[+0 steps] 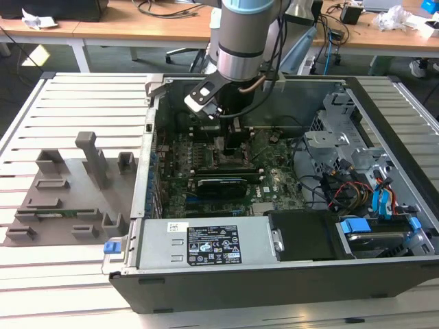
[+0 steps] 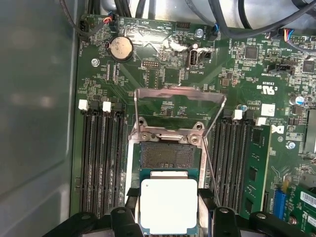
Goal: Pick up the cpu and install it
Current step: 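Place the cpu into insertion slot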
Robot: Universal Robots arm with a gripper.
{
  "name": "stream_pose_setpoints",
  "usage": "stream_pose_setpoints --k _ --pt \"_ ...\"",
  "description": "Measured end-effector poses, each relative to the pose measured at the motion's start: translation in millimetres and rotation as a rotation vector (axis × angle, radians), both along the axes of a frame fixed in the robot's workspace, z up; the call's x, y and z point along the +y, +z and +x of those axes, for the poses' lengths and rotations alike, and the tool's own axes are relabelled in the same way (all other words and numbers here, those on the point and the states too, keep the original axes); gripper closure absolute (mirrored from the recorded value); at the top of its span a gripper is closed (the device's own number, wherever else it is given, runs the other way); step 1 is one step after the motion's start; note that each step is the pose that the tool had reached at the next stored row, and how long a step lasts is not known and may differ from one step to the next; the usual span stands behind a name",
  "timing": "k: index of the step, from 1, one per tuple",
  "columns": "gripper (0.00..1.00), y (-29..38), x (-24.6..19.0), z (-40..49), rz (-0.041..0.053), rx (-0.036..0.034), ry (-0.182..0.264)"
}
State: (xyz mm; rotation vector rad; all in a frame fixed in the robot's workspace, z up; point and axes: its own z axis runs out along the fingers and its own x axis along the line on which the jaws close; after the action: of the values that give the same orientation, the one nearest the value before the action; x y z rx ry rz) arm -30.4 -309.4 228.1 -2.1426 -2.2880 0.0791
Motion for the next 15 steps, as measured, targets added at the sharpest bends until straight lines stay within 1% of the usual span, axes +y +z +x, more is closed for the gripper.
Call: stream_pose_setpoints --k 3,5,6,7,8,12,13,14,15 --pt "0.45 -3.0 2.7 0.3 0.0 0.0 0.0" --pt "0.45 -4.7 2.8 1.5 -0.0009 0.0 0.0" --pt "0.45 -5.3 2.8 1.6 -0.0033 0.0 0.0" --pt "0.45 -5.8 2.7 1.8 -0.016 0.0001 -0.002" --pt "0.45 -6.7 2.3 2.1 -0.0211 0.0001 -0.006" --pt "0.45 -12.1 1.5 3.1 -0.0212 0.0003 -0.024" --pt "0.45 -21.4 1.3 10.5 -0.0211 0.0004 -0.033" --pt "0.45 -26.5 1.3 10.1 -0.0213 0.0006 -0.049" --pt "0.45 -28.5 1.3 10.4 -0.0213 0.0006 -0.049"
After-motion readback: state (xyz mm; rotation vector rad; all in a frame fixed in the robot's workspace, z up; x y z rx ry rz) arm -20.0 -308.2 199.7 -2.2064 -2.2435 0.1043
